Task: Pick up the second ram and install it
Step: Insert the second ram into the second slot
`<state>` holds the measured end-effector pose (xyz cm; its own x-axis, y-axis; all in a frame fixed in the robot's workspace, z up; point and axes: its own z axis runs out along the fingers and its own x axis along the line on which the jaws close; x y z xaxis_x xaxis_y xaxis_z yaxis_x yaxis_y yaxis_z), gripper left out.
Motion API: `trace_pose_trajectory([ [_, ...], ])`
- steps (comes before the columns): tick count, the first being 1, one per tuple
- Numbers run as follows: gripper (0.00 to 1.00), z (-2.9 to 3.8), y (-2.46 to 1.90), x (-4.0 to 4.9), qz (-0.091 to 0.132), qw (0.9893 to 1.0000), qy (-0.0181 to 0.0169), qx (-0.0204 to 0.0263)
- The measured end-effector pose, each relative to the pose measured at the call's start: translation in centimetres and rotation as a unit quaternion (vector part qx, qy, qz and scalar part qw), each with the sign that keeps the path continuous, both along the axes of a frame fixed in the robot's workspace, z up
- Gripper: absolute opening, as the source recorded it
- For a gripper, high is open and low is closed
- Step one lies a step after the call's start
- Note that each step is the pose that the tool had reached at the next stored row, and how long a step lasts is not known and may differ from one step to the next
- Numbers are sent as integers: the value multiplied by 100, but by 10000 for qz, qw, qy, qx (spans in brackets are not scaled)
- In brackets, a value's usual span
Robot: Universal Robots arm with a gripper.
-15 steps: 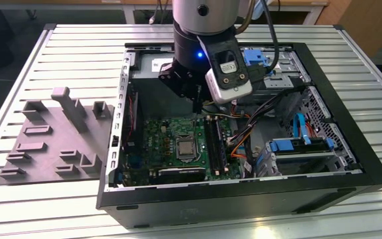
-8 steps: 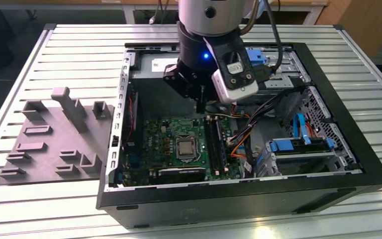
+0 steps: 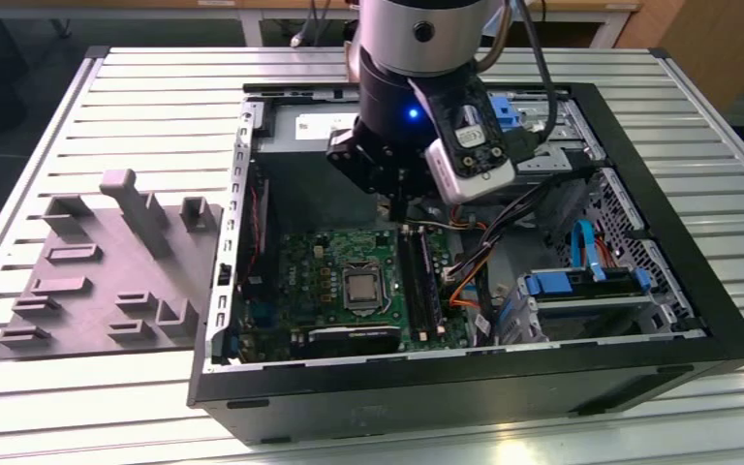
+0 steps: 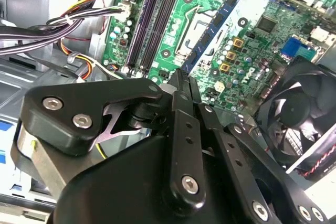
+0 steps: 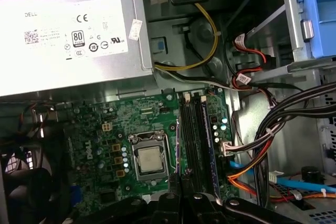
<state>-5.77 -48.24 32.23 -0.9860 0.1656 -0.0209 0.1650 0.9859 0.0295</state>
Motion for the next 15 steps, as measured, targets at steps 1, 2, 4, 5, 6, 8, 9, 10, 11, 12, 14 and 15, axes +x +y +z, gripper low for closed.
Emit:
trace_pose_trajectory([
  [1, 12, -7, 2, 3, 16, 10000, 0, 0],
  [2, 12, -15, 3, 5, 29, 10000, 0, 0],
  [4, 12, -32, 7, 7, 50, 10000, 0, 0],
  [5, 12, -39, 7, 10, 58, 10000, 0, 0],
  [6, 12, -45, 7, 12, 65, 10000, 0, 0],
  [8, 12, -58, 7, 15, 77, 10000, 0, 0],
  [9, 12, -64, 7, 17, 82, 10000, 0, 0],
  [10, 12, -70, 7, 17, 86, 10000, 0, 0],
  [11, 12, -75, 7, 18, 90, 10000, 0, 0],
  [12, 12, -82, 7, 18, 94, 10000, 0, 0],
  [14, 12, -94, 7, 19, 100, 10000, 0, 0],
  [15, 12, -99, 7, 20, 102, 9999, 0, 0],
])
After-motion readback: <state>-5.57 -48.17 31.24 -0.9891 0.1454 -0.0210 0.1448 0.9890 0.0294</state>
